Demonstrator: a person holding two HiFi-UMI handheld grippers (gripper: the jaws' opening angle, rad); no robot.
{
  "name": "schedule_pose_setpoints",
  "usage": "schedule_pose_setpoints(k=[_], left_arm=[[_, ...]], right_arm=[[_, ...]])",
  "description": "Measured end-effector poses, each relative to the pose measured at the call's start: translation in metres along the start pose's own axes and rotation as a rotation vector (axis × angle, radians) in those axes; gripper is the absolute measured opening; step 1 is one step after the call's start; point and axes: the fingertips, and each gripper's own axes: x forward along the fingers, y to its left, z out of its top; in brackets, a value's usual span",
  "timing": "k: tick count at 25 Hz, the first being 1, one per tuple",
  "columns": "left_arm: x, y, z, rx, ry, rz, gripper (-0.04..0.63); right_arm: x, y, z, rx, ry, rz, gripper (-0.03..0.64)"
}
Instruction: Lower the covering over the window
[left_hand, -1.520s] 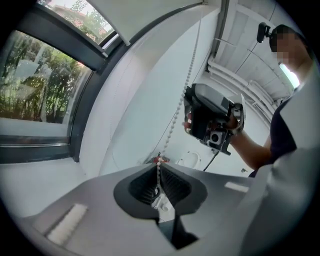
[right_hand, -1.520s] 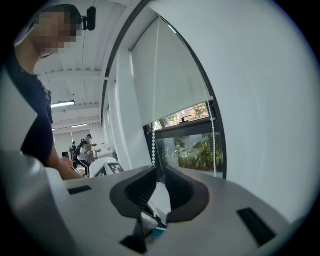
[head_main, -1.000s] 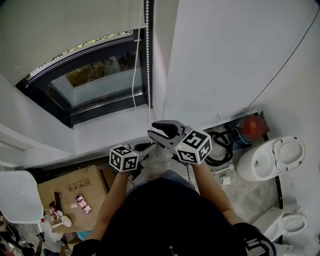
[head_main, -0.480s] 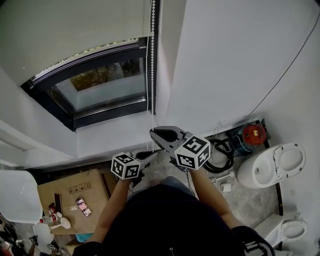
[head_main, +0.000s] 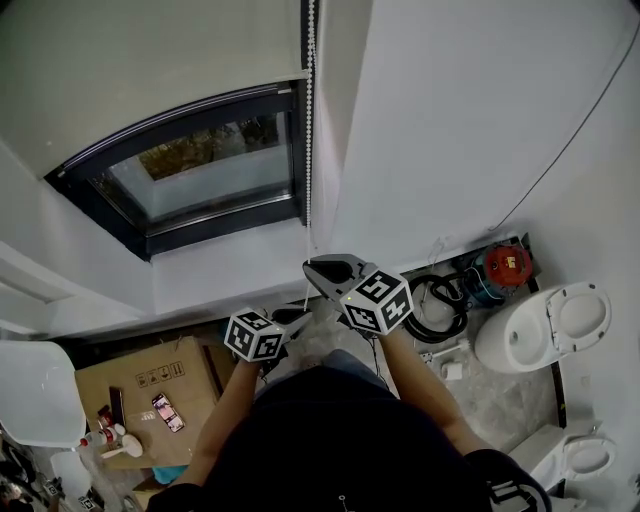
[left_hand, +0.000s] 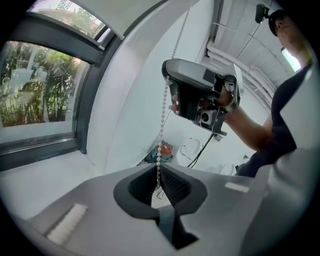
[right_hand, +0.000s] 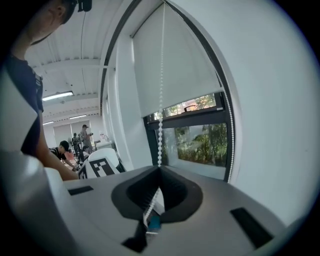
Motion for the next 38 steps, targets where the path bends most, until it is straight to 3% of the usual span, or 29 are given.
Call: schedule_pose_setpoints(k=[4,13,18,21,29,35,38], left_arm=[[0.0,0.0,-0.006,0.001,0.015,0.007,0.026],[0.001,0.001,-0.006,-0.002,0.01,0.014,0.026],[-0.001,-0.003,0.007,0.023,-0.021,0.001,0.026],[0.0,-0.006,0.015,0.034,-0.036,-0.004,0.026],[-0.006,-0.006,0.023,0.039,-0.07,-0.007,0.028],[-0.023,-0.014,0.054,0.101,-0.218,-0.023,0.028],[-0.039,-0.012,0.074,0.12,-0.273,-0.011,0.06]], right_arm=[[0.008,-0.004,-0.027,-0.008,0.093,-0.016,0.012],[0.01,-0.011,-0.037,0.049,0.104,0.012,0.012],[0.016,-0.007,-0.069,0.031,0.205,0.021,0.012],[0.014,-0.007,-0.081,0.088,0.206,0.03,0.012],[0.018,-0.001,-0.09,0.089,0.225,0.045,0.012],[0.017,-0.008,-0.091,0.087,0.23,0.041,0.012],[0.019,-0.008,-0.091,0.087,0.23,0.041,0.012]])
